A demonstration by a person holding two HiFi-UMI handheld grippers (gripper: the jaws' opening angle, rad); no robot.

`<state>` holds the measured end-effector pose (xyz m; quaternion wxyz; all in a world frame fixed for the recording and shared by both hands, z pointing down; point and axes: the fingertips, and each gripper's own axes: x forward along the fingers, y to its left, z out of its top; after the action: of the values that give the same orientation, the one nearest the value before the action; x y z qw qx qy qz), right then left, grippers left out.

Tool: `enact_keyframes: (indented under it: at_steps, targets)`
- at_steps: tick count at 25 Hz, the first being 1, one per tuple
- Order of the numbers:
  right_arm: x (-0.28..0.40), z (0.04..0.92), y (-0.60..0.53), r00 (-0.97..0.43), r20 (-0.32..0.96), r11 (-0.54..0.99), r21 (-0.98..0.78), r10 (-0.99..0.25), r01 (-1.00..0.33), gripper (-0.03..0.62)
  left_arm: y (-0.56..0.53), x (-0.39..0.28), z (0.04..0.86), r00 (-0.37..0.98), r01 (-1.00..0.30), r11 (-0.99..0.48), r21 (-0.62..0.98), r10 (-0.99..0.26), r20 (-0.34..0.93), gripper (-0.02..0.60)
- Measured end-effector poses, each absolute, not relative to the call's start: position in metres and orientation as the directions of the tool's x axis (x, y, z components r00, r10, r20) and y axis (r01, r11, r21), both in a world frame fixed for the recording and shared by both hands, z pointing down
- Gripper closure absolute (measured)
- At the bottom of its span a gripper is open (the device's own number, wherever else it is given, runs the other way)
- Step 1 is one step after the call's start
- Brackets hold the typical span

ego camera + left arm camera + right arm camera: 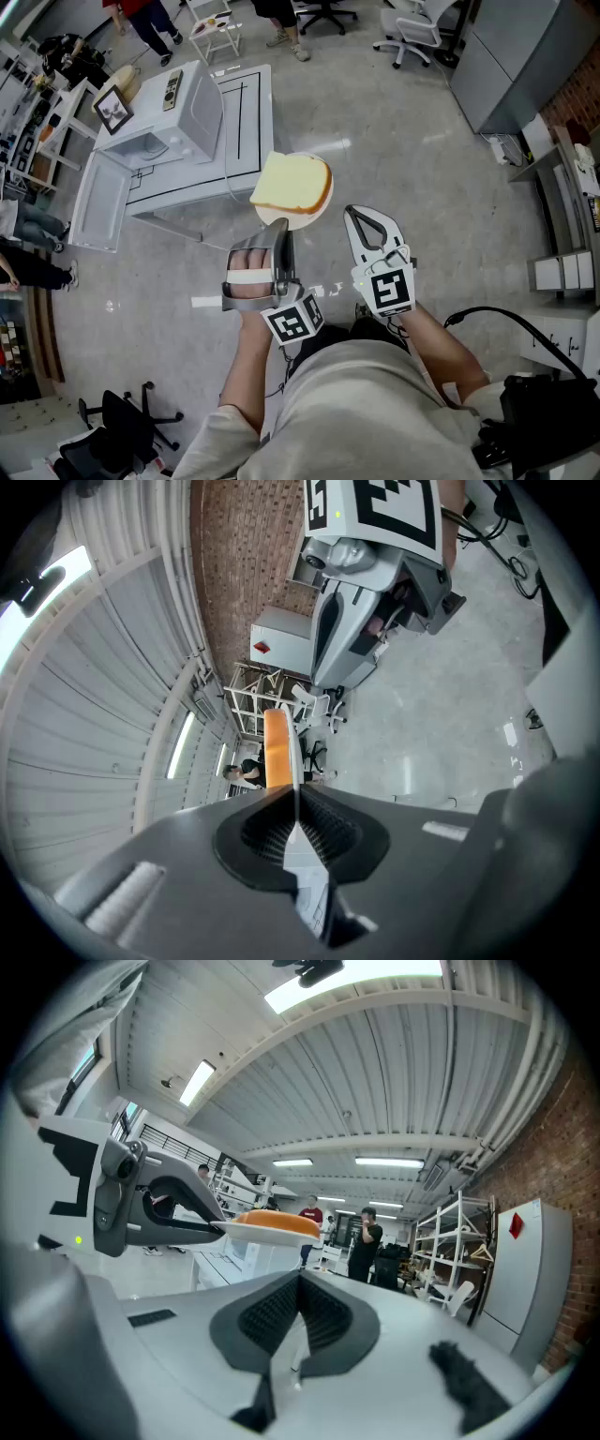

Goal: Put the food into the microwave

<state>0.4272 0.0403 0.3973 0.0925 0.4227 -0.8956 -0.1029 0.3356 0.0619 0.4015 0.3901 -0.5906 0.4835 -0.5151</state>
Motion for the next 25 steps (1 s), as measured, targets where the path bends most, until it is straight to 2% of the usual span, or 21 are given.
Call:
enact_keyframes:
  at_steps: [14,25]
  targets:
    - [0.402,0.403,0.054,-0.645,0.104,0.645,0.270,-0.757,-0.715,0.583,0.072,0.315,0.402,-0.023,-0.176,-0.225,-0.958,-0.972,0.233,0.558]
    - [0.336,0.410,0.067,-0.672,0.138,0.679,0.282,-0.728,-0.678,0.583,0.086,0.246,0.406,-0.069,-0.202,-0.216,-0.955,-0.970,0.234,0.558]
